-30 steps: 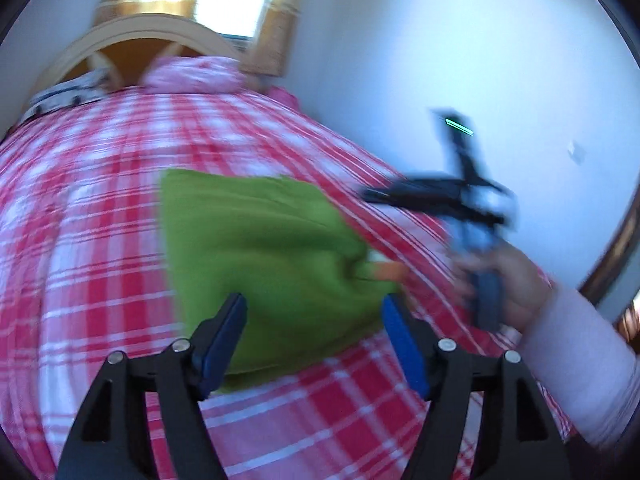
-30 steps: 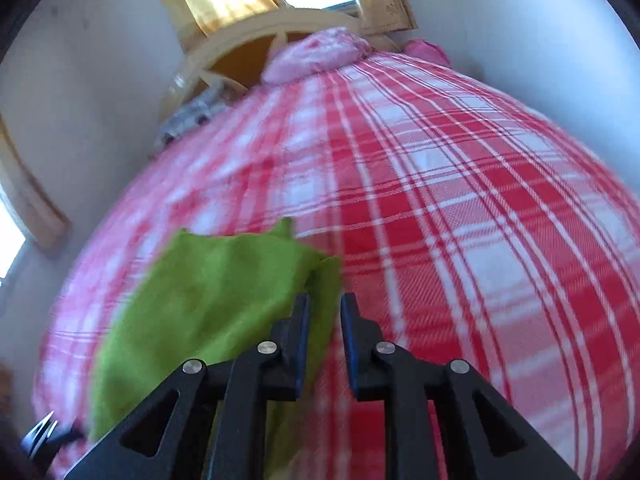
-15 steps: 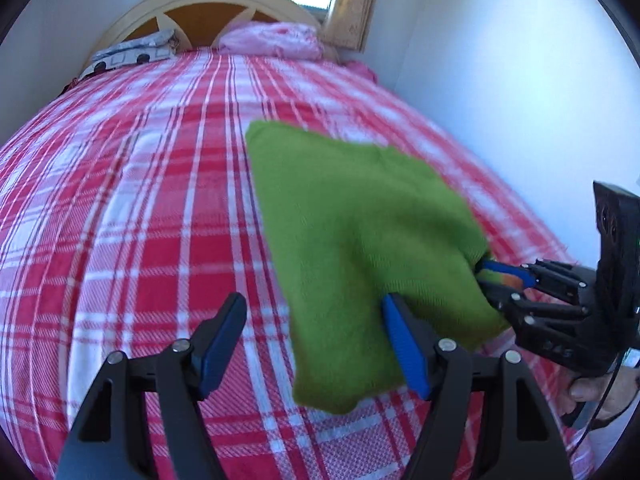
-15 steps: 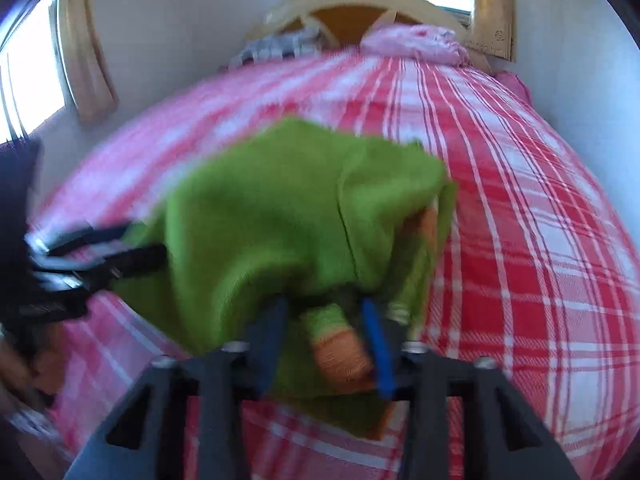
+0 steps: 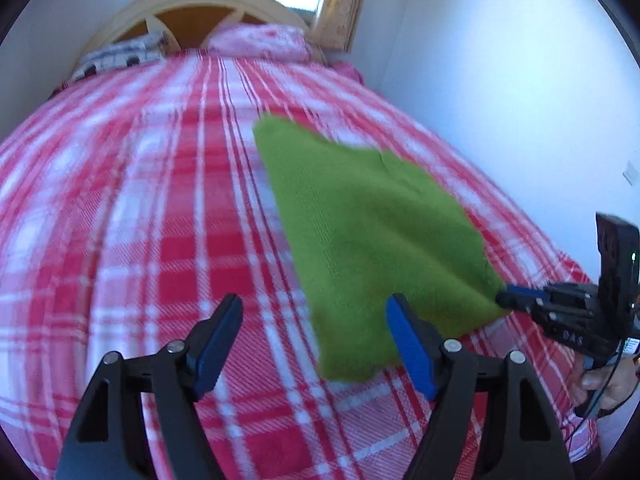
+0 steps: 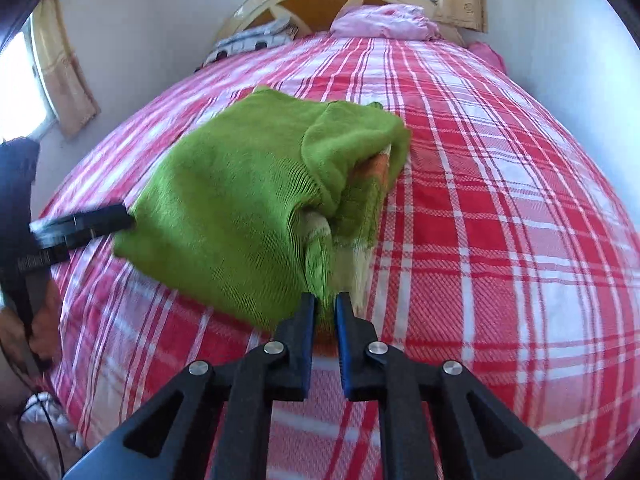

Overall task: Fold small clothes
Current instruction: 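Release the sweater and press the folded bundle flat with both tools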

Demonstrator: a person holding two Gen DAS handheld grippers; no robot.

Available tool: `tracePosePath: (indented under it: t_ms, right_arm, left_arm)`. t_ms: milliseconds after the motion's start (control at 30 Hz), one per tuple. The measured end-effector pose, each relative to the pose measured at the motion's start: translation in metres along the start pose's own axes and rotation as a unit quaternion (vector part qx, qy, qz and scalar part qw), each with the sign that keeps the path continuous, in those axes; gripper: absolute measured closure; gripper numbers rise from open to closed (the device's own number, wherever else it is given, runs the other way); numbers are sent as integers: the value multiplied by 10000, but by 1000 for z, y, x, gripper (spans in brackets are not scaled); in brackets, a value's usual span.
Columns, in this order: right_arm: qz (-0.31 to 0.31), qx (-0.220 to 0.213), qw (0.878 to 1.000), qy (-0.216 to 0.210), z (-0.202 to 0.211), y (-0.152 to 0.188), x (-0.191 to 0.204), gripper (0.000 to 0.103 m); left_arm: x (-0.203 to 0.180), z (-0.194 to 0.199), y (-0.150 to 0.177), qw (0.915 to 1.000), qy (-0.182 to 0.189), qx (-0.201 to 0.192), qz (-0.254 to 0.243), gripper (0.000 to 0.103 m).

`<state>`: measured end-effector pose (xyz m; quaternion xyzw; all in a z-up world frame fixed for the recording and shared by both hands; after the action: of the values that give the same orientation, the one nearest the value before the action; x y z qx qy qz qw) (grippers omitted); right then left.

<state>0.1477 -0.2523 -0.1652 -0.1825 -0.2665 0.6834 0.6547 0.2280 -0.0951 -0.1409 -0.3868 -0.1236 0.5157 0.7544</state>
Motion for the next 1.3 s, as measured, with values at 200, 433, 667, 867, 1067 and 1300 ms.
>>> tracePosePath:
  t_ms: [200, 433, 667, 867, 1067, 1300]
  right_arm:
    - [621, -921, 9922, 567, 27, -51, 24, 92]
    - [764, -511, 9907, 1000, -52, -78, 24, 95]
    - [56, -510, 9928, 1079, -70, -83, -10, 102]
    - [-343, -417, 9949, 853, -75, -91, -26, 102]
    - [-724, -535, 9953, 347, -49, -72, -8, 98]
    - [-848, -878, 9900, 701, 4, -36, 8, 62]
  left_arm:
    - [14, -18, -49, 9985, -488, -219, 70, 26]
    - [12, -66, -63, 9944, -1051, -11, 141, 26]
    - [-1, -89, -53, 9949, -961, 41, 313, 23]
    - [-14, -89, -56, 9906, -1331, -13, -301, 23]
    - [-12, -67, -49, 9913, -1284, -27, -290, 23]
    - [-18, -42, -30, 9912, -1245, 56, -446, 23]
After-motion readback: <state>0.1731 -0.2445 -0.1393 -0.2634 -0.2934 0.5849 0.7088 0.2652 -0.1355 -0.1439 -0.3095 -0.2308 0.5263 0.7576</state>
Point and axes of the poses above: each gripper's, at about its wrist camera, not at the fingertips, and z roughly against the way its jaws point, x to its left, y to its underside, the point moved 10 cm from there along -z, roughly the way its jaws point, and after that the axes turned 1 degree about -y, right-handed, at the moved point
